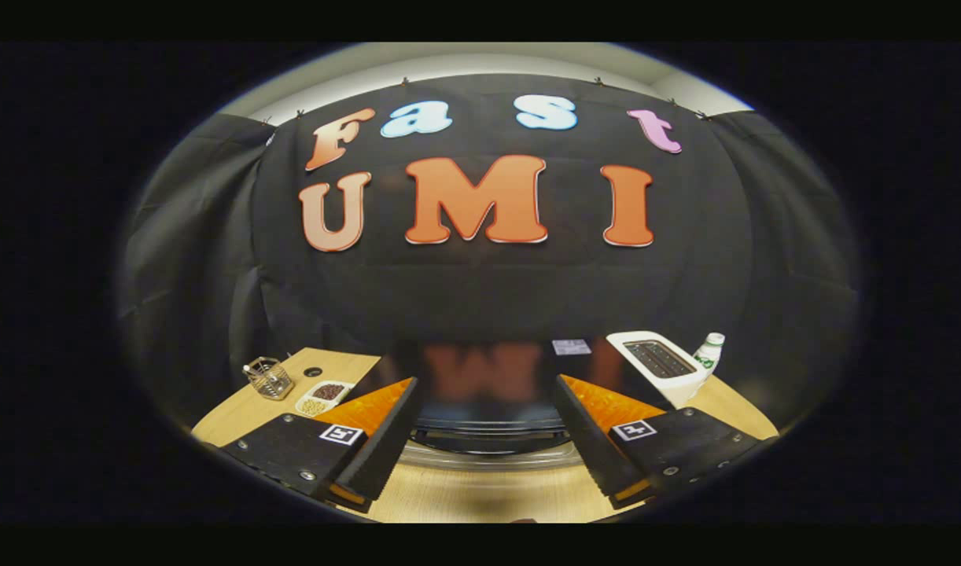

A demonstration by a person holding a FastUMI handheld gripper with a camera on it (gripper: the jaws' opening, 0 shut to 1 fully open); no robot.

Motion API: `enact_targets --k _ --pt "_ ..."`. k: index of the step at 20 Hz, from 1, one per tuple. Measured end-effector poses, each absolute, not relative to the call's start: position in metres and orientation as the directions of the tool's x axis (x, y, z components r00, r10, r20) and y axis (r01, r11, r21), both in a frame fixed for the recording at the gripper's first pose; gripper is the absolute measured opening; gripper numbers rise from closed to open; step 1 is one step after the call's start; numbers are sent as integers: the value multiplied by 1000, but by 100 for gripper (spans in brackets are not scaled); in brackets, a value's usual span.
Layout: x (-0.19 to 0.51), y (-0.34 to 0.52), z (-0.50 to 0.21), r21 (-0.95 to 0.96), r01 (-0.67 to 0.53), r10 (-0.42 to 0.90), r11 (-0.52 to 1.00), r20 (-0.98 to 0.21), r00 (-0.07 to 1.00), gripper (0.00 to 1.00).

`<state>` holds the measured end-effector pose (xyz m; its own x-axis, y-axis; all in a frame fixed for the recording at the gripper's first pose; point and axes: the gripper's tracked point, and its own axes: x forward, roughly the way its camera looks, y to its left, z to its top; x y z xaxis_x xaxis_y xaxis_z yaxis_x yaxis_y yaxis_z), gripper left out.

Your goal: Open the toaster oven, put the food inside, and close the toaster oven door.

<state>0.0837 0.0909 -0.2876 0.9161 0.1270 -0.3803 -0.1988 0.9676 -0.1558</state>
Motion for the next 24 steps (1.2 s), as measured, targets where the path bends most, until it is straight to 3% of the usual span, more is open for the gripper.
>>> enact_targets --k 14,24 --pt "75 72 -325 -181 -168 59 969 -489 870 99" --pt "12 61 -332 -175 -150 28 973 -555 832 100"
